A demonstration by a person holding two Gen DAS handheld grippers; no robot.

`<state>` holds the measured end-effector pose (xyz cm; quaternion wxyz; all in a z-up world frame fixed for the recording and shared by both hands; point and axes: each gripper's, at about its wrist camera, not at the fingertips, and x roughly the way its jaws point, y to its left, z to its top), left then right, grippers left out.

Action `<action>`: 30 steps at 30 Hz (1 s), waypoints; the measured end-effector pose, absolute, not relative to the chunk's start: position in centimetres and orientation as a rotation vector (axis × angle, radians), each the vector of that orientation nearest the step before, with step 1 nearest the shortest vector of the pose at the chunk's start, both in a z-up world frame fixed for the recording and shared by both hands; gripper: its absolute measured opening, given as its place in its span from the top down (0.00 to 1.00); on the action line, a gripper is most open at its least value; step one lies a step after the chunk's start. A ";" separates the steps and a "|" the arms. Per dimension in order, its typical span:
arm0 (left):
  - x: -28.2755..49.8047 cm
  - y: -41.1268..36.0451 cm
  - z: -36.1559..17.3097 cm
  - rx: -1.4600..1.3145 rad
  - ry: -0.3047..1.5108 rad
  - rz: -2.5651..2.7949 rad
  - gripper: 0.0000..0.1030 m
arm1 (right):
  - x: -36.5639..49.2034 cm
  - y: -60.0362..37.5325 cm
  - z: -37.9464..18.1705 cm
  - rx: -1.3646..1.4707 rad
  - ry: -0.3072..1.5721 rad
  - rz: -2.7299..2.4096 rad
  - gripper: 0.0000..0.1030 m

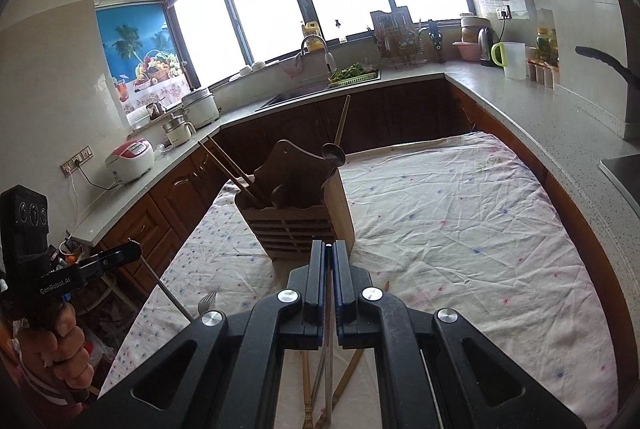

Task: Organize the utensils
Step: 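Lift both chopsticks and carry them up over the wooden holder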

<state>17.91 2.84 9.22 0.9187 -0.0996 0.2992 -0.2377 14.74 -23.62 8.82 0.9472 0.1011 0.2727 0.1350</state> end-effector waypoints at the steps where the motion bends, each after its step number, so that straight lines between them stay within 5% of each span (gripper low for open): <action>1: 17.9 2.9 9.3 -0.204 0.612 -0.488 0.97 | 14.8 -23.6 9.0 0.205 0.551 0.276 0.97; 30: 21.4 4.5 16.2 -0.211 0.426 -0.439 0.97 | 19.7 -22.3 14.2 0.199 0.413 0.292 0.96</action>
